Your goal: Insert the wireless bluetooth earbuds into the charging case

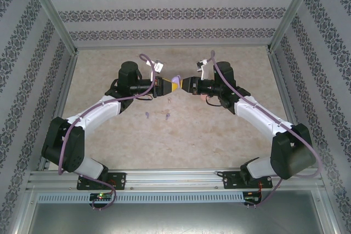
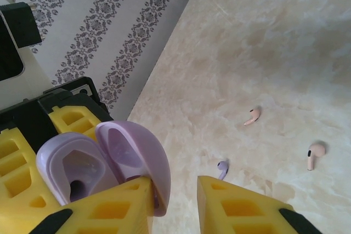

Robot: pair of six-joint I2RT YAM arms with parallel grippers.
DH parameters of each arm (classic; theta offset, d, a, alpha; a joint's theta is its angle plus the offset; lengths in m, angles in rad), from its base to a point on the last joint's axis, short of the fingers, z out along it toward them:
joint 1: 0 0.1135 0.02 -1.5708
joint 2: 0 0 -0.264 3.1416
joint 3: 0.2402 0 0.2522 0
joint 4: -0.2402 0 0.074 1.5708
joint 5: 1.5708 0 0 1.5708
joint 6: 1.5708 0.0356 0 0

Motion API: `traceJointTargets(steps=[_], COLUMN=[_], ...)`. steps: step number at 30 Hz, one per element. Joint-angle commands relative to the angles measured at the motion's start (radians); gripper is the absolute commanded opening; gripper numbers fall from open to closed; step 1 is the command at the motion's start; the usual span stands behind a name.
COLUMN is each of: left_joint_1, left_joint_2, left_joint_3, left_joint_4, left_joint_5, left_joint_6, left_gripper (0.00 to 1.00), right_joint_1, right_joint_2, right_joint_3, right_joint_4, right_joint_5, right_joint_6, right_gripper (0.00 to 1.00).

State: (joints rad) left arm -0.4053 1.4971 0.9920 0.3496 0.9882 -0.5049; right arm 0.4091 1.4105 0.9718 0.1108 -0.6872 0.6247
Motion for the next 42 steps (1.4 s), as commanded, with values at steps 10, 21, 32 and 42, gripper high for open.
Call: traceJointTargets(steps=[10, 21, 32, 42], left_joint_1=[-0.024, -0.021, 0.054, 0.059], left_joint_2=[-0.032, -0.049, -0.037, 0.152], left_joint_3=[0.030, 0.028, 0.217, 0.484], left_joint_4=[0.004, -0.096, -0.604, -1.048], left_joint_5=[0.056, -0.116, -0.109, 0.015], left_joint_6=[0.018, 0.079, 0.442, 0.724], left_gripper=[0.00, 0.54, 0.77, 0.75], right_joint_1=[-0.021, -0.021, -0.025, 0.006], right_joint_2=[0.036, 0.014, 0.051, 0.062], right_joint_3=[0.055, 0.074, 0.166, 0.235], right_joint_4=[0.035, -0.077, -0.416, -0.513], right_joint_5=[-0.008, 0.050, 0.253, 0.276], right_joint_6=[0.016, -0.044, -0.452, -0.677], right_gripper=[0.05, 0.00, 0.00, 0.00])
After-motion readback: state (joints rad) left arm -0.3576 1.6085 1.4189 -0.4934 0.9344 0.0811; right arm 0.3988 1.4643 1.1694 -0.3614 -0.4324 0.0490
